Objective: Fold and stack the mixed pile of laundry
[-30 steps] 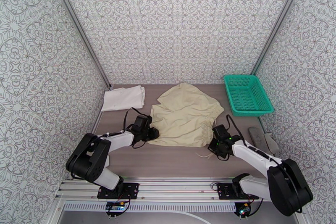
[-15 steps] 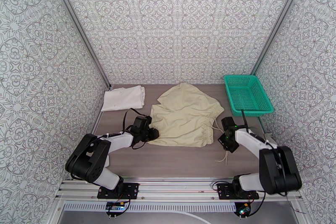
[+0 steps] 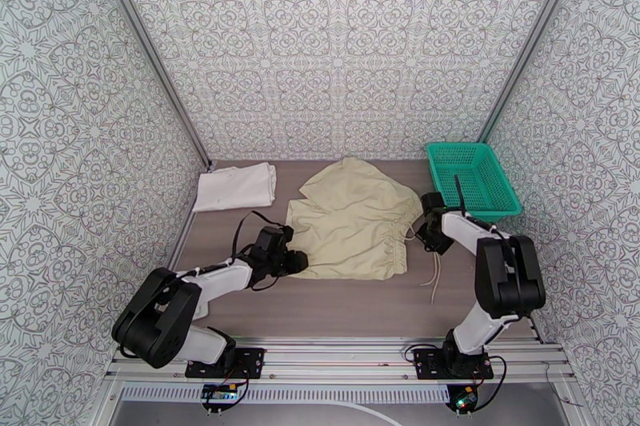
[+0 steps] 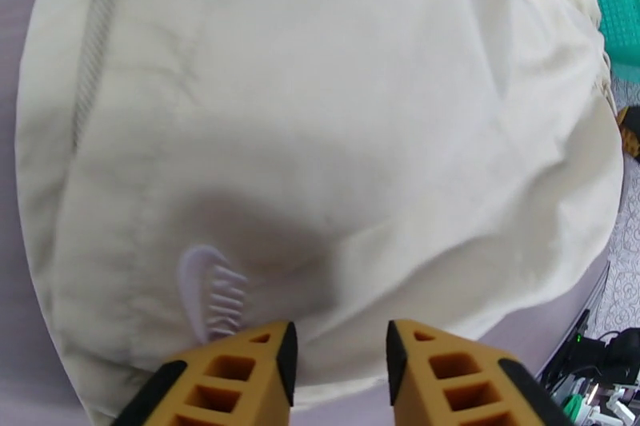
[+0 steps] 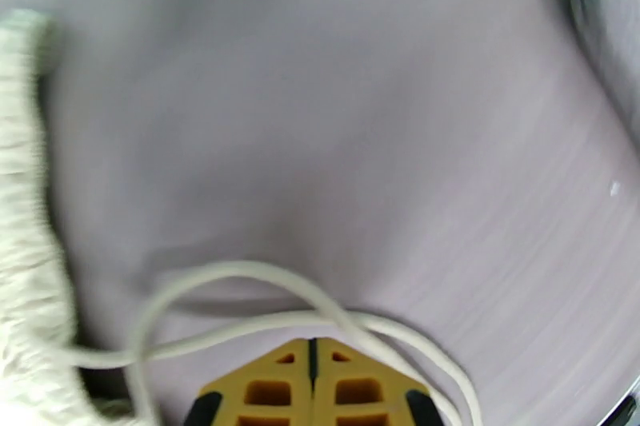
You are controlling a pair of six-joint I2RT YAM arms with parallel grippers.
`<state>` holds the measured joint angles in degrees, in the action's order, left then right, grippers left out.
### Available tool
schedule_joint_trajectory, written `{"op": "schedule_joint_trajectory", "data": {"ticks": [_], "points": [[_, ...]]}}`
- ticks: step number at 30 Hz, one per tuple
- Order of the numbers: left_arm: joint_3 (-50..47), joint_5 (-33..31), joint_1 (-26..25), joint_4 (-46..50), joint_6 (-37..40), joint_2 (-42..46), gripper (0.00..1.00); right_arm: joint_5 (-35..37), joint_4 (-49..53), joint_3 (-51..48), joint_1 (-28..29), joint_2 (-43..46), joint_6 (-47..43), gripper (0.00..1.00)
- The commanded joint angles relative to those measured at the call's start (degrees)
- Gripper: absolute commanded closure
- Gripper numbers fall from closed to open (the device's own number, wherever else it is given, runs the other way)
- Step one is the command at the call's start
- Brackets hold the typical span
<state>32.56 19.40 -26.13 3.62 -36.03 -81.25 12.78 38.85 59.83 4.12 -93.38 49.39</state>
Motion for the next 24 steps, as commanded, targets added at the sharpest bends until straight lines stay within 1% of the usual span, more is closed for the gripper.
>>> {"op": "schedule_joint_trajectory", "data": {"ticks": [1,4,6,9,11,13,15,18,21,24], "points": [[4.2,-2.4,-1.0,5.9,0.6,3.9,0.62,-5.7,0.9,-1.3,0.2,9.9,-7.7,1.0],[7.1,-3.5,-0.7,9.6,2.0,5.4,0.62,-12.7,1.8,-5.7,3.2,16.6,-9.3,1.0],[8.3,-3.6,0.0,10.1,3.0,4.7,0.62,-16.0,2.2,-8.3,7.3,18.3,-8.8,0.99],[9.5,-2.1,1.6,9.3,4.4,0.9,0.63,-22.2,-2.1,-11.9,12.6,16.7,-7.5,0.94],[9.2,-1.4,2.6,6.9,5.0,-1.7,0.64,-24.6,-6.0,-13.5,14.6,14.1,-6.2,0.94],[8.8,-0.2,3.6,4.8,5.2,-4.5,0.66,-26.3,-9.2,-14.2,15.3,11.1,-5.4,0.97],[8.5,-0.2,4.1,3.9,5.4,-7.0,0.67,-25.4,-11.2,-14.6,15.3,8.2,-4.4,1.0],[6.5,-0.2,4.5,1.9,4.5,-8.6,0.68,-19.9,-8.2,-14.7,15.2,4.8,-3.9,1.0],[3.1,-1.0,4.5,1.2,3.2,-7.1,0.69,-16.3,-5.5,-18.3,14.2,6.3,-3.2,1.0],[-0.5,-1.4,4.5,1.6,2.2,-4.1,0.68,-17.9,-5.0,-22.4,13.3,10.7,-2.1,1.0]]}}
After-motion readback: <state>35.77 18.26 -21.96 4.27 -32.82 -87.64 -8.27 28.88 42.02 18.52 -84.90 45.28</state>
